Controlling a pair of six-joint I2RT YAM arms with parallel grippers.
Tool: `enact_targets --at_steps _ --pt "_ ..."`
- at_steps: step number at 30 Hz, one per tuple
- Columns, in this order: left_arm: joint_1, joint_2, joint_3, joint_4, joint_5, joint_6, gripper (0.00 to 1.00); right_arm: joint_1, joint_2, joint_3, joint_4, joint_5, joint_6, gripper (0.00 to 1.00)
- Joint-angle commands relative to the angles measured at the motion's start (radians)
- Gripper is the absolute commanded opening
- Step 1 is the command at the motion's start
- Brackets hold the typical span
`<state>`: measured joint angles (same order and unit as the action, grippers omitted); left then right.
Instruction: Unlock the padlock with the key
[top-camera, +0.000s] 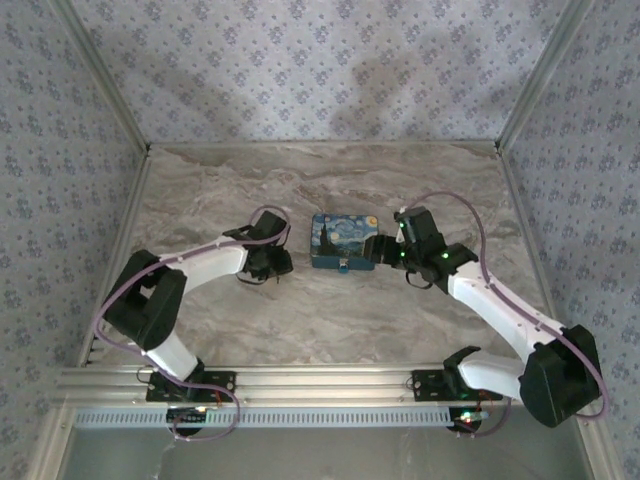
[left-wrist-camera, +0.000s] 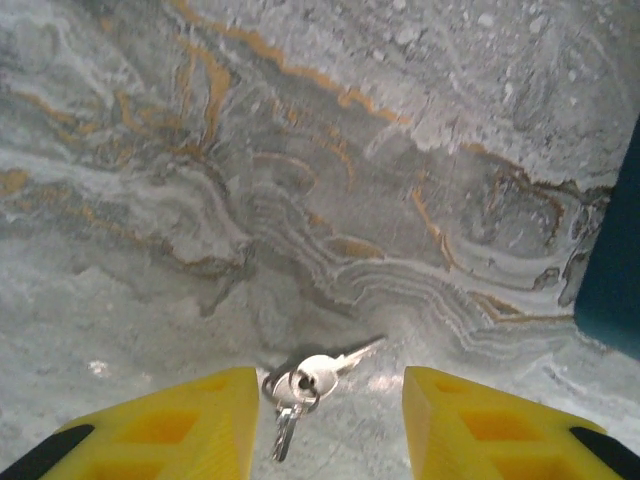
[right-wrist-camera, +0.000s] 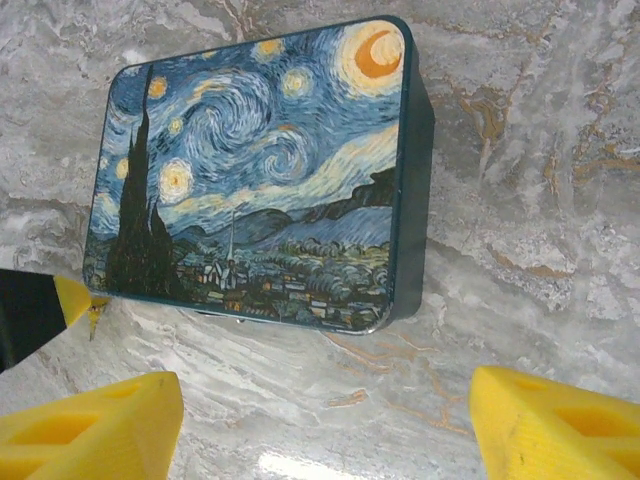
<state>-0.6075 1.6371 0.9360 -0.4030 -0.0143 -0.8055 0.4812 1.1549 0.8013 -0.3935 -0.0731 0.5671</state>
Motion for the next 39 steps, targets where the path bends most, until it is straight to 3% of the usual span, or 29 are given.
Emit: enact_targets --at_steps 1,11,17,34,39 --pt "-0.017 0.038 0.04 -0.067 -0.057 0.0 0.38 -0.01 -0.027 -0.019 -0.024 0.015 0.018 0.77" --pt "-0.041 0.117 0.071 -0.124 -0.106 0.001 0.23 -0.031 -0.037 -0.035 -0.019 -0.004 0.019 0.77" --pt "-0.046 0.136 0.076 -0.13 -0.1 0.017 0.0 -0.044 -0.038 -0.048 -0.006 -0.01 0.024 0.77" --pt "-0.045 -0.112 0.121 -0.147 -0.042 0.086 0.0 -0.025 -0.127 -0.08 0.06 -0.087 0.029 0.77" --pt "-0.046 -0.193 0.144 -0.138 0.021 0.097 0.0 0.016 -0.142 -0.081 0.139 -0.174 0.025 0.7"
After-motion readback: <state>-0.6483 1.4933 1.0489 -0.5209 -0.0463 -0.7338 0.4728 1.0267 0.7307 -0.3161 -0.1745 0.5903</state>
